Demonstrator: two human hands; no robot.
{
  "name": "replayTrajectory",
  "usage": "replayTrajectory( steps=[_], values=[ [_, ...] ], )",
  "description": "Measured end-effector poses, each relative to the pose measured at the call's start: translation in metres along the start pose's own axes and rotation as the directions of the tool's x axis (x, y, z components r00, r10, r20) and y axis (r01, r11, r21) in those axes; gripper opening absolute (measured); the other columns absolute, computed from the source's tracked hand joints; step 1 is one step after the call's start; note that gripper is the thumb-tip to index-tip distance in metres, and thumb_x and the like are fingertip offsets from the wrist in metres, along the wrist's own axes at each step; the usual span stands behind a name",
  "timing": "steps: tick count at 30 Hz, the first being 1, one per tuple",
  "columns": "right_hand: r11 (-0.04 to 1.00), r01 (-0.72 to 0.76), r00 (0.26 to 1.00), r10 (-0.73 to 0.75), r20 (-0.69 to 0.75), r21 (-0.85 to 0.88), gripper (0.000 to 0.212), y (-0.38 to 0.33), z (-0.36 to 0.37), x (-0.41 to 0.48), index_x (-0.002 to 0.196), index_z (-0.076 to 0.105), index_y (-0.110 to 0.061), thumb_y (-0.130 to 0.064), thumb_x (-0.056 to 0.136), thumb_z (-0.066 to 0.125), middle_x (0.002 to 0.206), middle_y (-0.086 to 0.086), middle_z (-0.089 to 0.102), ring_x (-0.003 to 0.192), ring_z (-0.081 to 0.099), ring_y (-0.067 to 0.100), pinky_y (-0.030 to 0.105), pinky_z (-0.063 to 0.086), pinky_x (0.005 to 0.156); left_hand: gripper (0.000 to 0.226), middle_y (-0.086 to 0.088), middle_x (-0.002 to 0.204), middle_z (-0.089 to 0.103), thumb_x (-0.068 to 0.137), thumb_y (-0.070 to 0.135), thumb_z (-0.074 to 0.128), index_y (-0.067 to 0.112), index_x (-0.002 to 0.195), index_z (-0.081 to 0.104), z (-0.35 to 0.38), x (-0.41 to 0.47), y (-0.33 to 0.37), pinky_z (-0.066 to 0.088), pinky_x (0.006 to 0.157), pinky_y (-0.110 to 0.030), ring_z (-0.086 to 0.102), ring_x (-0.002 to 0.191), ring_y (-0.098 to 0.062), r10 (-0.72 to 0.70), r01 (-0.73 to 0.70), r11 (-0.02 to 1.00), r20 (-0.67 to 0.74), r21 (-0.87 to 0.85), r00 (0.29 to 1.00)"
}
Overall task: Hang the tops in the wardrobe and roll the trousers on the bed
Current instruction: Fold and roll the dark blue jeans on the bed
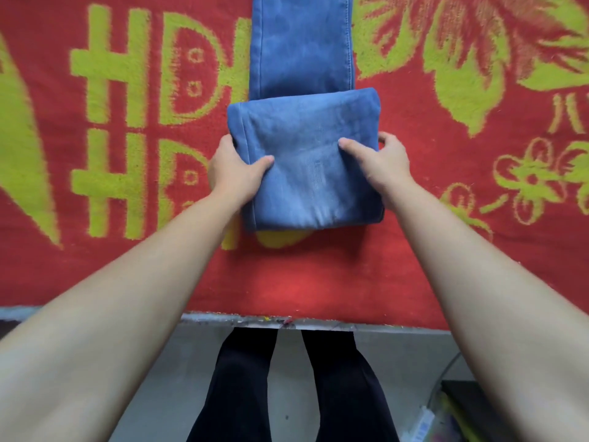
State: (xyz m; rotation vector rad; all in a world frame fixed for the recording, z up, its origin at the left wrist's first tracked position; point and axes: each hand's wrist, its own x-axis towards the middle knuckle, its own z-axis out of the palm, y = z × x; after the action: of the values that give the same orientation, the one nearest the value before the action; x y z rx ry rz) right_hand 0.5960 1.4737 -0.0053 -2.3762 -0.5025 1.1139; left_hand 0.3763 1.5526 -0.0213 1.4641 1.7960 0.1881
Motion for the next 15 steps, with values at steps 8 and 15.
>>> replayTrajectory(
  steps=[8,15],
  values=[
    [0.952,0.306,0.909,-0.3,-0.29,-0.025,0.052,-0.009,-0.009,-0.012,0.115,0.062,-0.026,-0.056,0.072,0.054,0.082,-0.015,0.064,0.083,0.06,0.008,0.018,0.037,0.072,0.049,-0.01,0.12,0.064,0.089,0.032,0.062,0.003,0.129,0.053,-0.012,-0.015,0.018,0.042,0.095,-0.033,0.059,0.111,-0.028,0.263,-0.285,0.958,-0.309,-0.027,0.914],
    [0.929,0.324,0.922,-0.352,-0.16,-0.176,0.079,-0.007,0.003,0.002,0.156,0.02,-0.006,-0.039,0.095,0.059,0.157,0.019,0.025,0.147,0.026,0.029,0.021,0.014,0.115,0.099,-0.014,0.158,0.024,0.081,0.04,0.068,0.013,0.157,0.009,-0.008,0.016,0.009,0.025,0.12,-0.037,0.032,0.144,-0.023,0.084,-0.073,0.965,0.033,-0.253,0.996]
  ],
)
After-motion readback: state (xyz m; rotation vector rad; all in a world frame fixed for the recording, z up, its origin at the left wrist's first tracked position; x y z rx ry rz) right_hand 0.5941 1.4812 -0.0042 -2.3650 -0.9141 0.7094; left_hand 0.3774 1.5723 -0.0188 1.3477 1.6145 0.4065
